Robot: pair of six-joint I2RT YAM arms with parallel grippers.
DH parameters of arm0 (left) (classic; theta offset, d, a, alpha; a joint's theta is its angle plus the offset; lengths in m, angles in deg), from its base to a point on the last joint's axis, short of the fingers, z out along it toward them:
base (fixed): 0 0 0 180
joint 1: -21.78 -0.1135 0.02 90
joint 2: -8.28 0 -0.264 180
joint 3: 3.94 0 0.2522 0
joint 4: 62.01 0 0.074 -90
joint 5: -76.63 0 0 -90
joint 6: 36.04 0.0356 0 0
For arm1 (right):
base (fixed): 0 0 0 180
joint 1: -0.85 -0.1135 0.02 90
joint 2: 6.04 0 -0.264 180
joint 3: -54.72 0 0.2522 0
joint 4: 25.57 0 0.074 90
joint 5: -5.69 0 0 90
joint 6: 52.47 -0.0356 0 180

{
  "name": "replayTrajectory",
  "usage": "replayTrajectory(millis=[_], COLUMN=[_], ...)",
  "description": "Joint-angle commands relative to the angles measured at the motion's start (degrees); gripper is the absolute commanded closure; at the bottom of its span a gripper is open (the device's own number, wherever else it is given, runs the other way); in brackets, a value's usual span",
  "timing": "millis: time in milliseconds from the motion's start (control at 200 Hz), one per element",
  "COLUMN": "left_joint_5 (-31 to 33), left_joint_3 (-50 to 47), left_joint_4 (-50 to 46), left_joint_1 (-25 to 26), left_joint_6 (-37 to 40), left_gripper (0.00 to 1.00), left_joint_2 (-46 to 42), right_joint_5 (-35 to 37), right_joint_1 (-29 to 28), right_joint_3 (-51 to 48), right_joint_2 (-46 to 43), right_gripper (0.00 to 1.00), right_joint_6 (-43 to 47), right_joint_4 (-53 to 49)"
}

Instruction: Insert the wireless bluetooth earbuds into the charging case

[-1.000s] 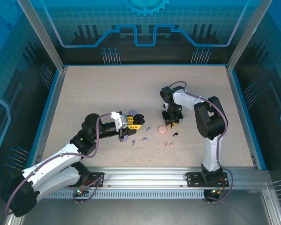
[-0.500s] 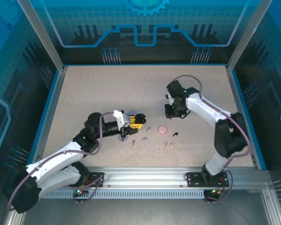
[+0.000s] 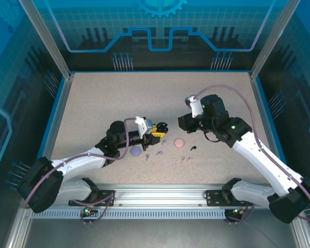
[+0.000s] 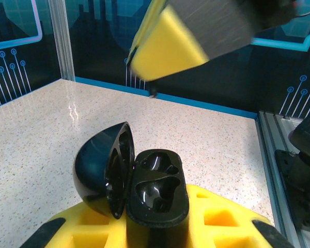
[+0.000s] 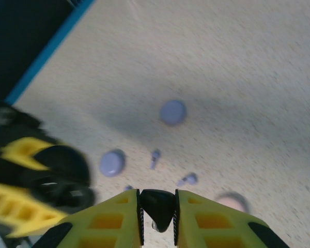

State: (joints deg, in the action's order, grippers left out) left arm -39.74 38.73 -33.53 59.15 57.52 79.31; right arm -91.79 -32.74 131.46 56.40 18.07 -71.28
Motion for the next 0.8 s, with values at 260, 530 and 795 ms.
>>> replayTrajectory(millis=[260,530,795], left_joint_5=[0.49,0.51,0.44], left_joint_3=[3.53,3.59,3.59], left_joint_4=[7.85,7.80,8.02], left_joint_1=[1.41,1.72,1.72], left_joint_6=[-1.35,-1.44,-1.79], left_gripper=[0.93,0.93,0.93], left_joint_2=[4.21,3.95,3.96], right_joint_5=[7.36,10.84,12.47], right_joint_1=[-11.45,-14.19,-15.06], right_joint_3=[0.17,1.07,1.44], right_joint_2=[-1.94,0.70,1.54], right_gripper=[0.79,0.79,0.79], right_joint_6=[-0.11,1.27,1.73], right_joint_4=[5.28,5.93,6.01])
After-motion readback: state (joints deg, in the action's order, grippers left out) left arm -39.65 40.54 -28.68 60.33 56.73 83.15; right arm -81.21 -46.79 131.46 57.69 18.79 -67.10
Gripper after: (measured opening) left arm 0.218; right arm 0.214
